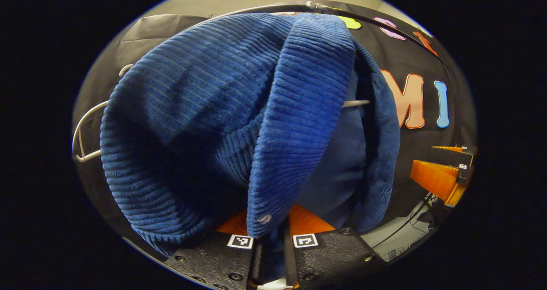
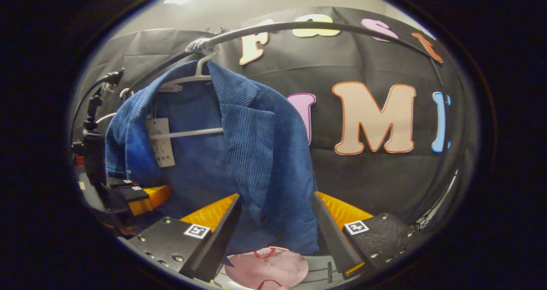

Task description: Grasp the clothes on the hanger with both hands and then place them into the laundry hamper below.

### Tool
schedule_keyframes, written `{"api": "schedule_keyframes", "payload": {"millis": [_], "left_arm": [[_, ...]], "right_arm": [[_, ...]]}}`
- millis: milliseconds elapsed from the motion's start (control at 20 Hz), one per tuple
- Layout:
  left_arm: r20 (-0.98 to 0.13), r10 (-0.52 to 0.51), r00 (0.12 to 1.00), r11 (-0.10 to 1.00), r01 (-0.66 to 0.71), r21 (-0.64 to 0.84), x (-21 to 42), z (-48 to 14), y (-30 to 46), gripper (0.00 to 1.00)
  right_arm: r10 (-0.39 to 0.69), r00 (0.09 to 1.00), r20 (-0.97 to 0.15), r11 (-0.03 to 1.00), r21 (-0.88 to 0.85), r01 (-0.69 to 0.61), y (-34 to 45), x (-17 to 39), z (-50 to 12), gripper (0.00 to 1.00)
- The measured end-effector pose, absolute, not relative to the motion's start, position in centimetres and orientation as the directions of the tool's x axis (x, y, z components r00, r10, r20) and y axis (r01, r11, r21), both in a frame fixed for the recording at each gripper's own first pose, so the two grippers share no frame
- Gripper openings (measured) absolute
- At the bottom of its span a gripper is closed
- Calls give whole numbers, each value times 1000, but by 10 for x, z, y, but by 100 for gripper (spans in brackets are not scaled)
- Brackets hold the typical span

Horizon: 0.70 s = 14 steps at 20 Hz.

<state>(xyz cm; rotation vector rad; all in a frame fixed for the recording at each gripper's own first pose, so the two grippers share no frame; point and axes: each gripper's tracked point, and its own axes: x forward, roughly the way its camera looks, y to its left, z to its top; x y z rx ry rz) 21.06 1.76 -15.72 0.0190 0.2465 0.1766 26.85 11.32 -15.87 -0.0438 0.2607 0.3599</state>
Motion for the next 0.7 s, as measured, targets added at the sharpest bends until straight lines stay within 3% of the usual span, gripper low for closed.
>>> {"api": "schedule_keyframes", "payload": {"millis": [50, 150, 450, 700], "left_arm": [[-237, 178, 955, 984, -170, 54, 209, -155, 19, 15], [-244, 152, 958, 988, -145, 47, 203, -154, 18, 10], [-306, 39, 951, 993, -72, -98, 171, -144, 20, 5], [-216, -124, 969, 992, 129, 10, 135, -111, -19, 2]], "right_arm": [[350, 903, -249, 934, 24, -355, 118, 276, -157, 99], [399, 892, -211, 917, 74, -393, 135, 284, -150, 99], [462, 855, -237, 883, 33, -468, 170, 313, -155, 99], [425, 875, -233, 901, 21, -433, 155, 342, -154, 99]]}}
